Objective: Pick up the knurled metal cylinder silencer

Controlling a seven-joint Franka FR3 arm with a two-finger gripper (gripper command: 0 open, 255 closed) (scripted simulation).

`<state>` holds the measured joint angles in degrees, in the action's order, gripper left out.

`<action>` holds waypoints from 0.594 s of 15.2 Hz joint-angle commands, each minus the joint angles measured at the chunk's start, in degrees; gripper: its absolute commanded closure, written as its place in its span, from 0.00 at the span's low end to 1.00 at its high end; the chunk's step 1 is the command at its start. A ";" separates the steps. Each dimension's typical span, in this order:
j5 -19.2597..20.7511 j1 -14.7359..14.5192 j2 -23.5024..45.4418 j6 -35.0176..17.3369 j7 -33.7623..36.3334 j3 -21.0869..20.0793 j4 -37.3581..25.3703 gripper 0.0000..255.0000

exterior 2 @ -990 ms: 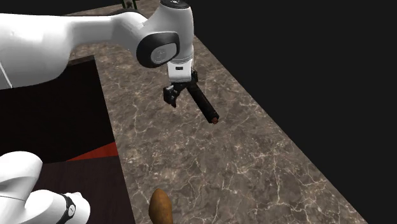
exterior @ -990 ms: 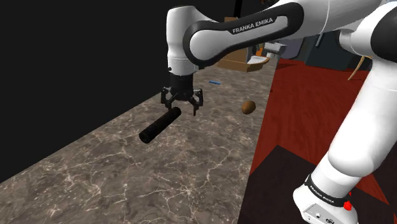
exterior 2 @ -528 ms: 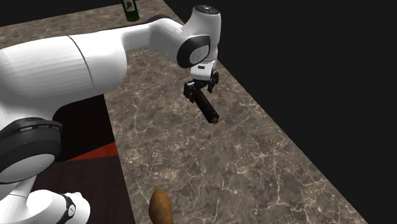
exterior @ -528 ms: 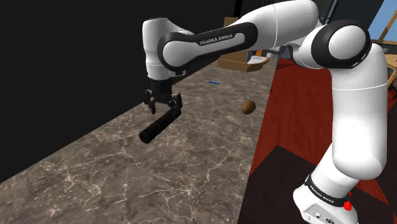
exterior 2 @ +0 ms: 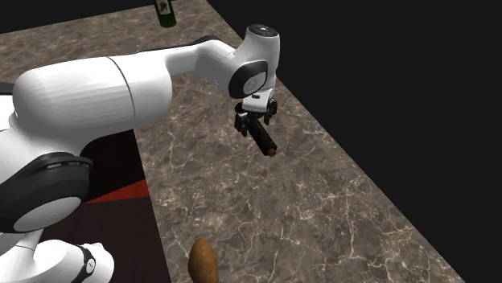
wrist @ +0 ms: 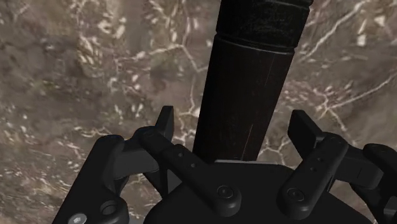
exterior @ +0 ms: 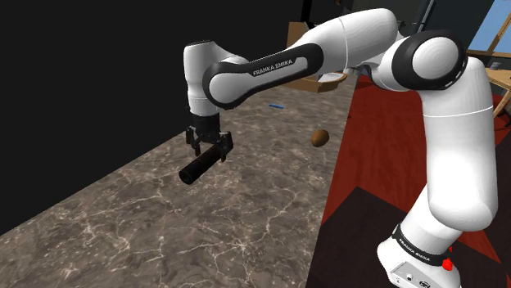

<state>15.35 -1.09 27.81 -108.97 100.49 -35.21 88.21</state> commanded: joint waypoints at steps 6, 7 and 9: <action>0.21 -0.11 0.36 -0.50 0.13 0.11 0.16 1.00; 0.19 -0.08 0.32 -0.54 0.12 0.10 0.25 1.00; 0.16 -0.03 0.26 -0.55 0.08 0.10 0.30 1.00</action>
<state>15.51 -1.13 28.02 -109.52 100.60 -35.13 88.44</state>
